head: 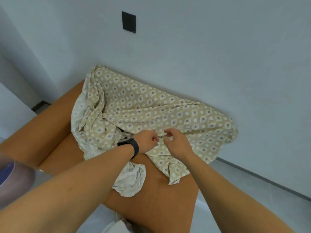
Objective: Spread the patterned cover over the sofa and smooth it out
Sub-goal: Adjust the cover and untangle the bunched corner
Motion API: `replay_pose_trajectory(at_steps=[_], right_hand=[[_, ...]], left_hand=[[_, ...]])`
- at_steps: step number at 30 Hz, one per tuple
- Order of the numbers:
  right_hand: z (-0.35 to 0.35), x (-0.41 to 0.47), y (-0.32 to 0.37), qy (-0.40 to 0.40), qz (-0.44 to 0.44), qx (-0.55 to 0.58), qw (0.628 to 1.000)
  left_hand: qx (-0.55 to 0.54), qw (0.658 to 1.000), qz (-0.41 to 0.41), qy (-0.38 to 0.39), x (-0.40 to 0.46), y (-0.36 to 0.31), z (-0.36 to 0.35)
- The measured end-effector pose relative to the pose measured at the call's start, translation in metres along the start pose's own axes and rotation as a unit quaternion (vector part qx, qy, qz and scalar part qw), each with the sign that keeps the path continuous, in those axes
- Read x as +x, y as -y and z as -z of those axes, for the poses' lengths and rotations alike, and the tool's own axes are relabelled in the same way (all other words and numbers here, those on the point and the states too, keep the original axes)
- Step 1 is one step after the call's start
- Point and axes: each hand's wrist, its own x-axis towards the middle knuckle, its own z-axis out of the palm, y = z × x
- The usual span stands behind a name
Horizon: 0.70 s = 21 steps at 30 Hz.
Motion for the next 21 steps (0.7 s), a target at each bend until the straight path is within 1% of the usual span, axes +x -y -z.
replay_pose_trajectory(at_steps=[4, 8, 12, 16, 19, 21], right_hand=[[-0.012, -0.01, 0.005, 0.016, 0.011, 0.014, 1.0], [-0.033, -0.031, 0.023, 0.05, 0.034, 0.029, 0.998], [-0.046, -0.042, 0.044, 0.059, 0.053, 0.029, 0.996], [-0.069, -0.044, 0.072, 0.067, 0.041, 0.025, 0.997], [-0.105, -0.035, 0.104, 0.071, 0.041, 0.008, 0.997], [-0.135, -0.025, 0.131, 0.07, 0.039, 0.008, 0.997]], left_hand=[[0.101, 0.995, -0.009, 0.002, -0.032, -0.003, -0.008], [0.138, 0.99, 0.026, -0.008, -0.069, 0.023, -0.008], [0.123, 0.99, 0.063, -0.027, -0.088, 0.055, 0.008], [0.099, 0.991, 0.077, -0.039, -0.098, 0.086, 0.03], [0.09, 0.992, 0.077, -0.044, -0.103, 0.124, 0.045], [0.035, 0.994, 0.091, -0.044, -0.11, 0.153, 0.059]])
